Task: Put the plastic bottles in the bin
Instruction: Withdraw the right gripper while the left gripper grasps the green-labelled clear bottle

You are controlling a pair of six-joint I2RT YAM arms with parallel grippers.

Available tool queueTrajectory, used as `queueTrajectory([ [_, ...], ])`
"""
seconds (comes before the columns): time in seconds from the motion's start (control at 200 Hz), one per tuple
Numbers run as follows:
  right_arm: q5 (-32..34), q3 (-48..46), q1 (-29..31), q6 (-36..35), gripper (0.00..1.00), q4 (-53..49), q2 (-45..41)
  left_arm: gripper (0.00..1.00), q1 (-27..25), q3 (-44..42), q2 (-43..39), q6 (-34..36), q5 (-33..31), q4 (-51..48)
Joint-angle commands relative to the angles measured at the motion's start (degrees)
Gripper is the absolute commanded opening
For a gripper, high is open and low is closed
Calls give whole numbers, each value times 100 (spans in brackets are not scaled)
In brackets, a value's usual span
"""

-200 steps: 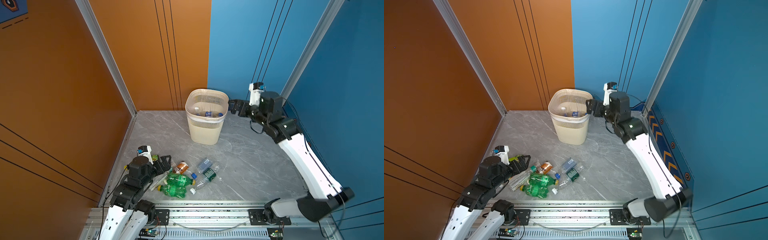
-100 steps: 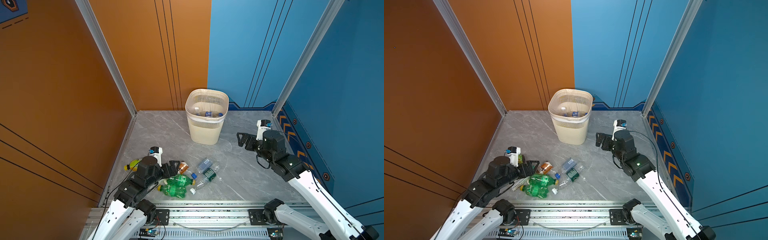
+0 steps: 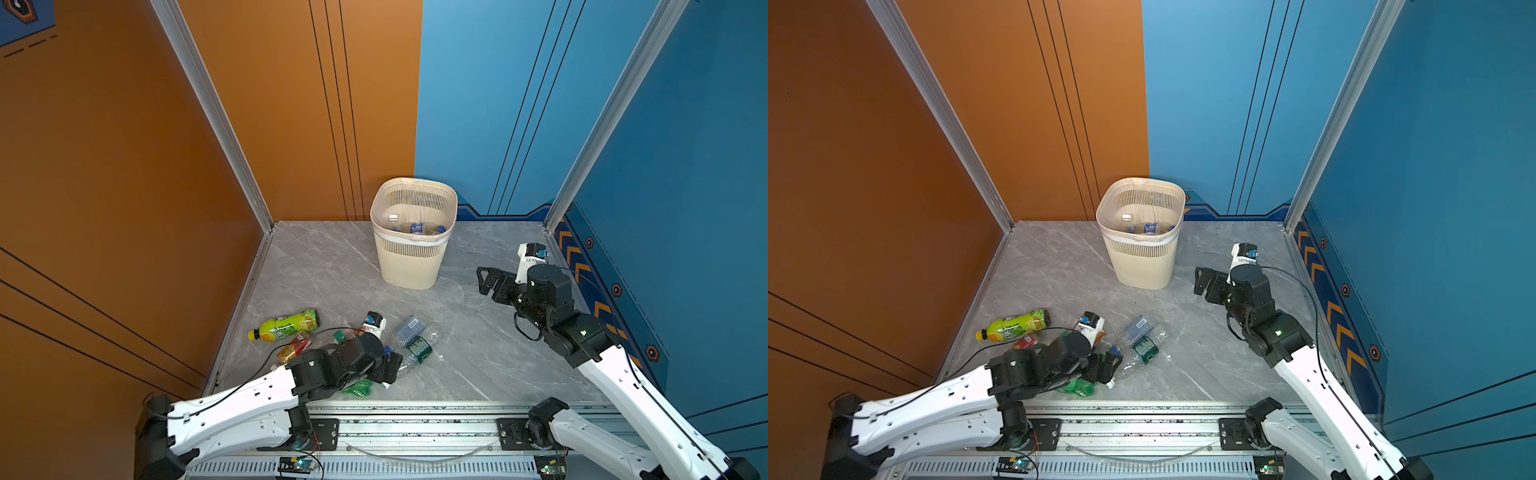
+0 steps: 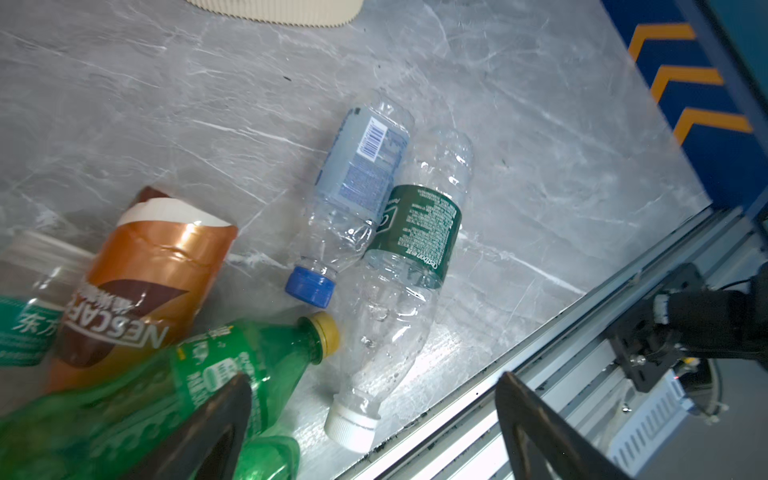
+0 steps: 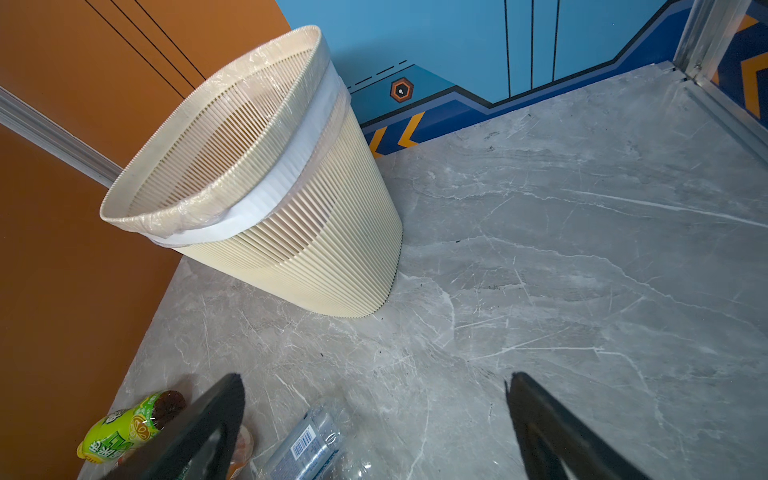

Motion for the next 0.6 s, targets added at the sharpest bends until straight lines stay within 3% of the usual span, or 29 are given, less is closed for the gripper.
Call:
queueTrajectory([
  [0.0, 94, -118, -49, 117, 100, -58, -99, 93, -378, 441, 613, 65, -473, 314],
  [0.16, 53, -167, -112, 126, 100, -51, -143, 93, -526, 811, 1371, 126, -472, 340],
  [0.591, -152, -289, -387, 135, 100, -67, -282, 93, -351, 1128, 2369, 345, -97, 556],
])
